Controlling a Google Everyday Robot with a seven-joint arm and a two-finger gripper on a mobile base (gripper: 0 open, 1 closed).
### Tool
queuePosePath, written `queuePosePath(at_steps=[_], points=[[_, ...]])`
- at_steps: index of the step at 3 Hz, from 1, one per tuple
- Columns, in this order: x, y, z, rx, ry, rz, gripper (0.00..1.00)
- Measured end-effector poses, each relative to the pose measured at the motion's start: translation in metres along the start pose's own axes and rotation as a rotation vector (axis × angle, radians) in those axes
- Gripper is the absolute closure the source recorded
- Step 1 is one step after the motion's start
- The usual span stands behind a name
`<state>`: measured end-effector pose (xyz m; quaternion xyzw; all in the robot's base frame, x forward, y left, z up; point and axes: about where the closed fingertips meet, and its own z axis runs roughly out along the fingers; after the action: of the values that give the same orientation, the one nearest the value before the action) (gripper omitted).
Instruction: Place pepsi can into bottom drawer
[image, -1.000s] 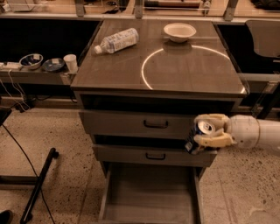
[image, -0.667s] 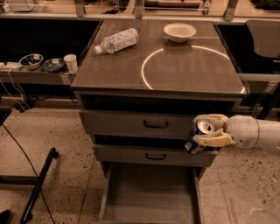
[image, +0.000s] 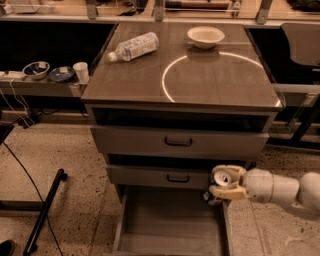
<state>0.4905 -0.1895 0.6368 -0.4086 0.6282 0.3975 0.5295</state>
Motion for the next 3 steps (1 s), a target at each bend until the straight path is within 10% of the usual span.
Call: queuePosePath(at_steps=[2, 3], points=[[0.113, 0.024, 0.027, -0.035, -0.071, 0.012, 1.00], [0.113, 0.024, 0.027, -0.035, -0.071, 0.012, 1.00]])
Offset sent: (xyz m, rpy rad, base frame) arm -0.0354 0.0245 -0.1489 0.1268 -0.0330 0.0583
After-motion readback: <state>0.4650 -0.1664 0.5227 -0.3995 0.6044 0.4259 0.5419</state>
